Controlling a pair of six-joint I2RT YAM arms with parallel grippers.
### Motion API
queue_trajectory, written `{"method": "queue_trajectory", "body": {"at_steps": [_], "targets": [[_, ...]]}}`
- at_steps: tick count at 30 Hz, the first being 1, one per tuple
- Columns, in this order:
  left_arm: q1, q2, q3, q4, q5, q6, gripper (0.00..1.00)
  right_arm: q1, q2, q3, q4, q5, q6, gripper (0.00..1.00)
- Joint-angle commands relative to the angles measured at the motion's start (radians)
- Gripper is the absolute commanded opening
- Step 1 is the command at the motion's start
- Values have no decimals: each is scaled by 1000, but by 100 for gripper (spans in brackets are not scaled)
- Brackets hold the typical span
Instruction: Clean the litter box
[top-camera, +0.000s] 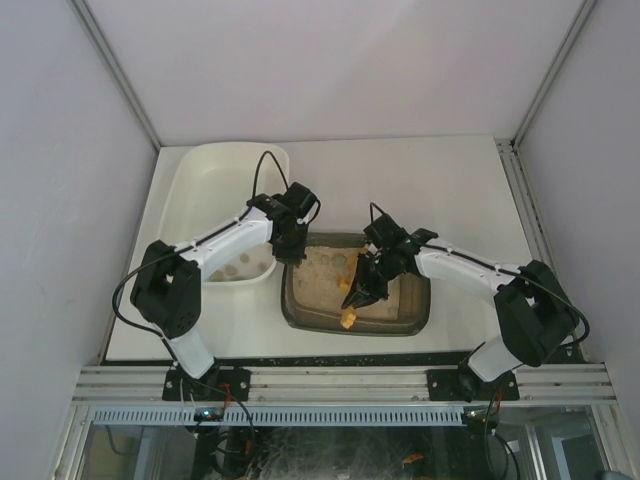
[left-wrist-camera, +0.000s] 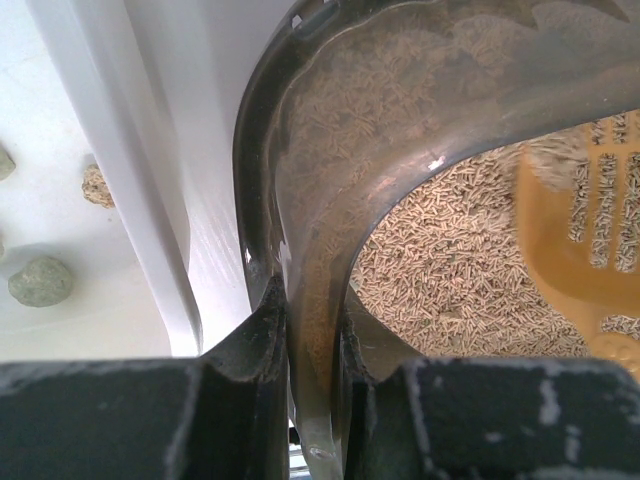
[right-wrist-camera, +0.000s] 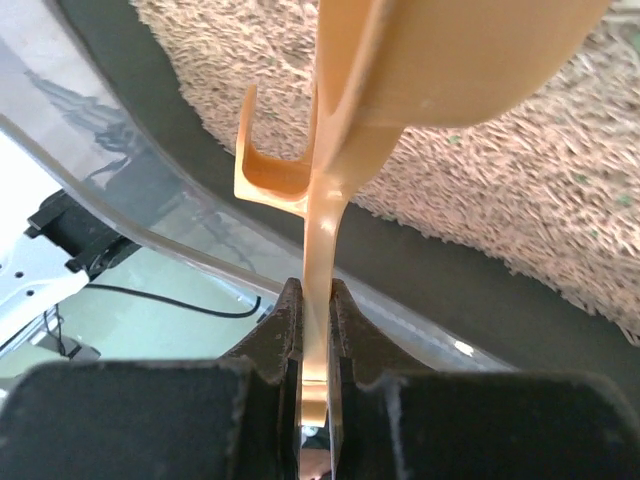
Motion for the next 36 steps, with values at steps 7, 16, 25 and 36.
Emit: {"method": "queue_trajectory", "body": {"at_steps": [7,16,25,36], "targets": [[-7,-138,10,97,220,-49,0,57,113,-7,188,115,-48,0],[-8,-146,11,97,218,-49,0,84,190,-60,420,9,-4,0],[-8,-143,15,98,221,-51,0,79,268,-62,618,-75,0,0],[-8,-133,34,89,223,-44,1,91,295,-144,922,-132,-65,0]]}}
